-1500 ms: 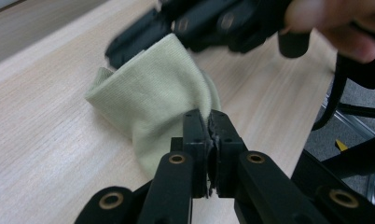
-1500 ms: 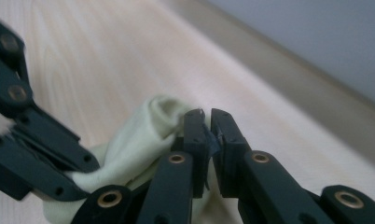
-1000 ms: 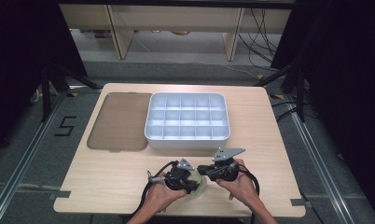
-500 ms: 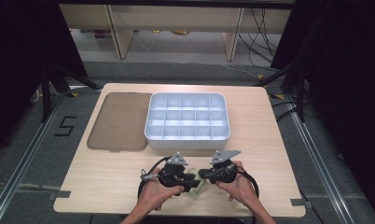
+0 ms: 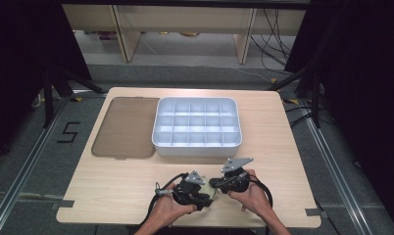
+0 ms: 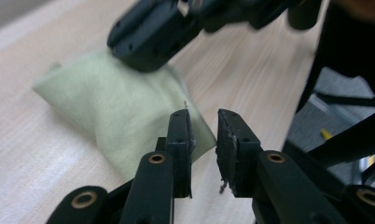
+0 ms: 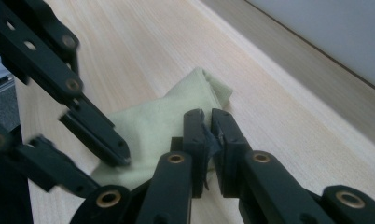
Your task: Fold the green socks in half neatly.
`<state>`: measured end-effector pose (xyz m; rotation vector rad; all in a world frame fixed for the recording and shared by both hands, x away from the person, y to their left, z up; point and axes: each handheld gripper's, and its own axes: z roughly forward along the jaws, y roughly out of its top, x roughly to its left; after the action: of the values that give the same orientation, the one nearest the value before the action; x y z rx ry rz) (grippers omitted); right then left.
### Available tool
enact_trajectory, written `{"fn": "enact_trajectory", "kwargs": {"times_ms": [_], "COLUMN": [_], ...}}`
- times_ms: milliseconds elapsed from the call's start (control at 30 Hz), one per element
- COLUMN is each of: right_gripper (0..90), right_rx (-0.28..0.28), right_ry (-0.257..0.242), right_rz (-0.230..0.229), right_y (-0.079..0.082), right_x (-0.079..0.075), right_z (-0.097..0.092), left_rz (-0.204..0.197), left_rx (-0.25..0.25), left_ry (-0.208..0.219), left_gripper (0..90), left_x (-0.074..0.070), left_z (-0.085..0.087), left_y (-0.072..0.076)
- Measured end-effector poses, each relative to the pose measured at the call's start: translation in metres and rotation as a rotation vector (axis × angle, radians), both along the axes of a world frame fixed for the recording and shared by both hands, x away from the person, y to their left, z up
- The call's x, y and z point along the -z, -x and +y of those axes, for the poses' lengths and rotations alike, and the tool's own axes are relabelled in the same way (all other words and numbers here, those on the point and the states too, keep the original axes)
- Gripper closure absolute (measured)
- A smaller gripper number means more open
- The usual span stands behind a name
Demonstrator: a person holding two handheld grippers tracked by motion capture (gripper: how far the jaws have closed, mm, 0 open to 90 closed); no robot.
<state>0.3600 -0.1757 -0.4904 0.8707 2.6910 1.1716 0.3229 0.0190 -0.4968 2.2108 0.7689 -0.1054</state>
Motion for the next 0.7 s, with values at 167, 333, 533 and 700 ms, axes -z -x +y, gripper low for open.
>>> {"fn": "enact_trajectory", "kwargs": {"times_ms": [167, 333, 533, 700], "right_gripper": [84.5, 84.0, 83.5, 83.4], "right_rx": [0.002, 0.009, 0.001, -0.003], "right_ry": [0.017, 0.002, 0.003, 0.005], "right_rz": [0.002, 0.02, 0.013, 0.013], "right_y": [0.0, 0.001, 0.0, 0.0], "right_x": [0.001, 0.0, -0.001, -0.001], "right_z": [0.0, -0.001, -0.001, 0.0], "left_rz": [-0.018, -0.025, -0.08, -0.087], "left_rx": [0.004, 0.003, -0.12, -0.145], "left_ry": [-0.018, 0.011, 0.063, -0.013], "left_gripper": [76.4, 67.2, 57.2, 51.7], "left_x": [0.0, -0.008, -0.025, -0.02], "left_z": [-0.003, 0.0, 0.028, 0.034], "left_y": [0.001, 0.007, 0.007, 0.004]}}
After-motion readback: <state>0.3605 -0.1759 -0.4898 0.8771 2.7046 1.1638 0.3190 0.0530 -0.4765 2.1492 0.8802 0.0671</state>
